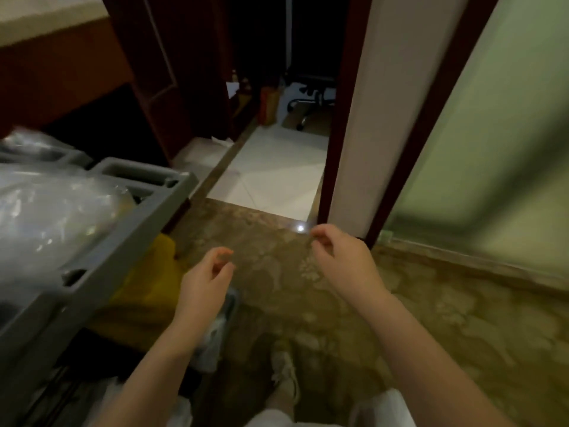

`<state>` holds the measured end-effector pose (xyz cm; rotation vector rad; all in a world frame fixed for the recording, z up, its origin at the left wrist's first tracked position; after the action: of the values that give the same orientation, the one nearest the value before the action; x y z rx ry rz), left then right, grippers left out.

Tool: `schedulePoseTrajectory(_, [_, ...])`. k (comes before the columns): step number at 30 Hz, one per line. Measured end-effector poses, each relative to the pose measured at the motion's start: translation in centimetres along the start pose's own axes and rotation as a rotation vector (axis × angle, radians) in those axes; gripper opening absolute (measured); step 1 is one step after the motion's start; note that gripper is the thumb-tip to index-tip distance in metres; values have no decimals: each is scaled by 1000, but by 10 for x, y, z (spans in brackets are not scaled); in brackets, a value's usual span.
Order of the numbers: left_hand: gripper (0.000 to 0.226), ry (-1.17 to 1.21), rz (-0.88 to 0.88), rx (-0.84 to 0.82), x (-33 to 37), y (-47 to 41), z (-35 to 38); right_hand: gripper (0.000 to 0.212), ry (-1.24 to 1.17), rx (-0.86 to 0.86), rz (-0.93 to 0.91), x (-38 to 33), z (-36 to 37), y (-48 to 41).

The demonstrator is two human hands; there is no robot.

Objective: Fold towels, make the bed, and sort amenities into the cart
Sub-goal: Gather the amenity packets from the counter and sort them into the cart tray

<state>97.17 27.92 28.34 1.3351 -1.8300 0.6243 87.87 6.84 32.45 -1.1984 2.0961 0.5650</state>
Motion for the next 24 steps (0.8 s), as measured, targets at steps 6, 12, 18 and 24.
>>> schedulePoseTrajectory(6, [18,-72,-83,48,-17,-141,16,23,-61,-107,-124,-48,13,-153])
schedulePoseTrajectory(12, [15,16,1,71,59,-289,33,25,-34,-121,-175,-75,1,-303])
schedulePoseTrajectory(18, [19,91,84,92,129,-434,55,25,-57,-133,-2,-17,13,-426])
schedulePoseTrajectory(24, [19,18,-44,172,105,-541,40,25,12,-254,-89,-25,55,-573])
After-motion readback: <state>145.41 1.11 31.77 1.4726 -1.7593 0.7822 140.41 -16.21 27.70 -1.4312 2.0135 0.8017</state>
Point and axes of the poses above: each hand's wrist, its own y-axis away from the middle knuckle, its own z-axis out of the palm, x = y × z, the point moved 6 cm from there along -y, towards the middle knuckle, and after that the axes turned 4 degrees about z, right-handed, at the moved point
